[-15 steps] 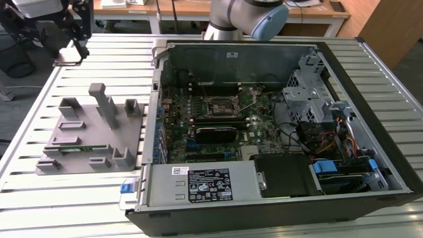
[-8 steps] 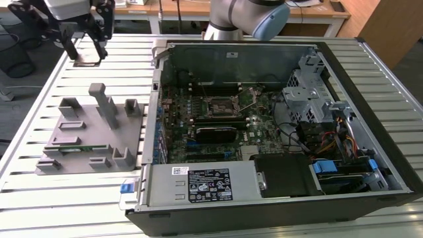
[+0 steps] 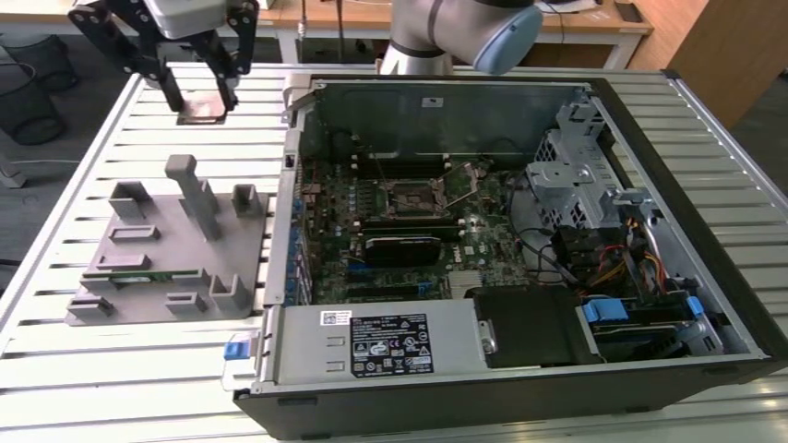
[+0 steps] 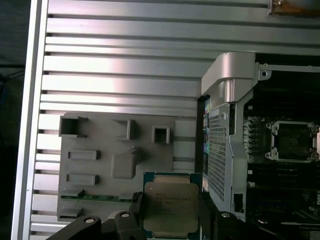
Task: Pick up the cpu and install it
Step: 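Pick up the cpu and move it towards the insertion slot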
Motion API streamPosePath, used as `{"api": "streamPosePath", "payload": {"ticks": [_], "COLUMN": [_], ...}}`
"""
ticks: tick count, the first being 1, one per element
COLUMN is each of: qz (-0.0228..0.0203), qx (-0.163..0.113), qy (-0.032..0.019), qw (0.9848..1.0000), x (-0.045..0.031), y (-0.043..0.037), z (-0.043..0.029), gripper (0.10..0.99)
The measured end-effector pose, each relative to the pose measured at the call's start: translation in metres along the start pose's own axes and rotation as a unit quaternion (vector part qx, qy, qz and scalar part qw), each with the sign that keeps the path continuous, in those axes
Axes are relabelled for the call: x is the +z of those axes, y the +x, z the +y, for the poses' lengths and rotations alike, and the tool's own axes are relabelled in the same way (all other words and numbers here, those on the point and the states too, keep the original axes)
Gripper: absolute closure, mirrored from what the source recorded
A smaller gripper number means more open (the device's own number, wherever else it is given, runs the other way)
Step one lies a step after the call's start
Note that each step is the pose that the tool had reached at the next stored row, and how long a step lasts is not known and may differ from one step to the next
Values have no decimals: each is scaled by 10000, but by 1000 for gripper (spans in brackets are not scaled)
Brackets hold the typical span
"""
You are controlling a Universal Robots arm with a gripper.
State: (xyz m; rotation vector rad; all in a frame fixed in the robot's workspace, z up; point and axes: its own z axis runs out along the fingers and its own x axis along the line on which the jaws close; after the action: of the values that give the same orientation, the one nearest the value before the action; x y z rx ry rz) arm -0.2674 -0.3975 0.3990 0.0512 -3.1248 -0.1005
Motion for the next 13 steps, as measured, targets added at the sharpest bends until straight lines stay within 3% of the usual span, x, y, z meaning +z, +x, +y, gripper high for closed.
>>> {"api": "streamPosePath", "payload": {"ticks": [13], "qz": [0], "qx": [0], "qy": [0], "qw": [10000], "x": [12], "y": [-593], "z": [-17], "gripper": [557]}}
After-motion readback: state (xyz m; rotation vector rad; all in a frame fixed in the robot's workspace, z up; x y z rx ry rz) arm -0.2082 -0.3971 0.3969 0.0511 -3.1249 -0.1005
